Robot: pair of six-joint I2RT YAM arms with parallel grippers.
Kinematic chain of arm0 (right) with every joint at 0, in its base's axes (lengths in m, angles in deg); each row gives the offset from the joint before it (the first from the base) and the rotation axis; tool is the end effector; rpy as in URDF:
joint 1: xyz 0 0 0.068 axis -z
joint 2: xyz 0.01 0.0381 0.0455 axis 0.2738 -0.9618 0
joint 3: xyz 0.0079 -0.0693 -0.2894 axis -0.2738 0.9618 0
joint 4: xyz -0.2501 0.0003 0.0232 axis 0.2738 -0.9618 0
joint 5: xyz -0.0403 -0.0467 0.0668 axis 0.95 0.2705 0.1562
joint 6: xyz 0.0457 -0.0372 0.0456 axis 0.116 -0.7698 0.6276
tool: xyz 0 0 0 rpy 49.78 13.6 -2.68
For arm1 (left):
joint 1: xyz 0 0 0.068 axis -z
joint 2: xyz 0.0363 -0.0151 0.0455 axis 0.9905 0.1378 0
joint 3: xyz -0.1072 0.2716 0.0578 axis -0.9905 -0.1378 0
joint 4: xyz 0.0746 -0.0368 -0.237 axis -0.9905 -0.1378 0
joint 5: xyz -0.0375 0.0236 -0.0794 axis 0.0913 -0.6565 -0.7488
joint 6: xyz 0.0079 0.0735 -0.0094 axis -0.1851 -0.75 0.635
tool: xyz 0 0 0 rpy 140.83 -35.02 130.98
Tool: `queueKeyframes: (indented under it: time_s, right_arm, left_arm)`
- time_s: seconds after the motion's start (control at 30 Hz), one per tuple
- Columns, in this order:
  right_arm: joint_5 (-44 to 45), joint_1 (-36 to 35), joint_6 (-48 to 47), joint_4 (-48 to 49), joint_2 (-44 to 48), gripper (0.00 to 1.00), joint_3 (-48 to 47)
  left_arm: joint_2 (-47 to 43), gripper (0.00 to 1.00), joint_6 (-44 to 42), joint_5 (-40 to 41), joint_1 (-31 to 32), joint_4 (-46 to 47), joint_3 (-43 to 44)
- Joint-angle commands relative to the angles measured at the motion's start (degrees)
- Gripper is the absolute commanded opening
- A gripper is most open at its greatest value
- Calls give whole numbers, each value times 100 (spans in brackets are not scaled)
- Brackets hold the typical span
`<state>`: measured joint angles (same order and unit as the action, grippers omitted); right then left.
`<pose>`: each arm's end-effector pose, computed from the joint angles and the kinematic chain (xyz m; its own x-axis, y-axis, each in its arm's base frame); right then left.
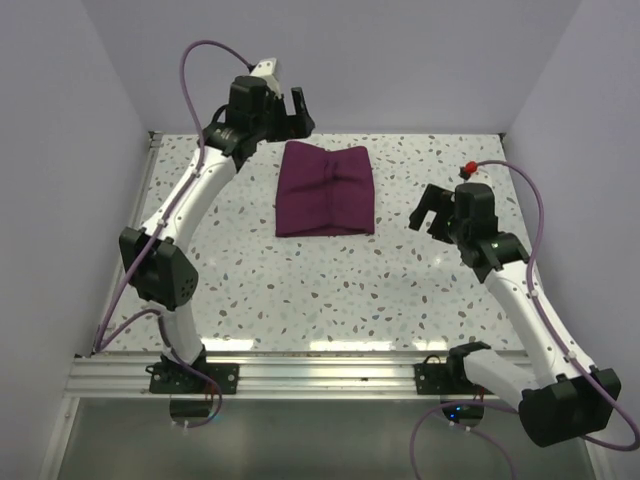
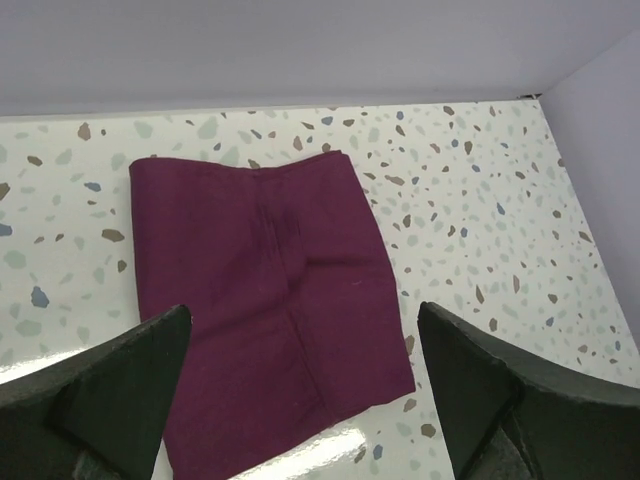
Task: Open and lay out the surgical kit
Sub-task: Open the surgical kit at the center of the board.
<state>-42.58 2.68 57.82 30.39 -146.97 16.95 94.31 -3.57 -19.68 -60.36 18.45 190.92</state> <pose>0.2175 0.0421 0.3295 -0.5396 0.3613 -0.7605 0.1638 0.9310 0.3262 0.4208 -0.1711 0.4116 -0.5070 -0.2391 -0.8281 0.2264 0.8901 -0.3956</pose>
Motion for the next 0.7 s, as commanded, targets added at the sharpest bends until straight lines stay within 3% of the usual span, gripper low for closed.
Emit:
queueKeyframes:
  time_s: [0.0,0.07,0.1,0.13,0.17,0.2,0.27,0.3,0.4,0.53,0.67]
  right_arm:
    - [29,-93,-476,4,130,98,19]
    - [47,-138,-345,250,392,99,369]
    - [30,-138,-222,268,490,98,441]
    - [-31,-138,-99,251,577,99,512]
    - [-102,-138,93,233,709,98,608]
    - [-207,-138,113,216,780,98,618]
    - [-261,-164,104,102,920,98,600]
    - [-217,-164,52,66,1086,98,600]
    - [108,-164,-71,40,1342,99,688]
    - [389,-164,-194,-424,1317,98,583]
    - [293,-155,-379,-724,1264,98,460]
  left_arm:
    - [-227,100,494,-372,-1,145,560]
    - [-1007,100,452,-890,-9,1067,-351]
    - [-1367,100,469,-1206,-1,1925,-2070]
    - [-1806,100,704,-1261,-9,3395,-2705]
    - [-1758,100,915,-827,-1,3166,-2886]
    - [-1558,100,769,-352,78,2016,-2453]
    - [-627,90,330,448,297,797,-1661]
    - [-337,90,-81,1253,568,78,-1092]
    - [578,88,-611,2171,1026,-577,-308]
    - [1772,81,-621,2638,1405,-1403,907]
    - [2232,75,-577,2965,1660,-1714,1270]
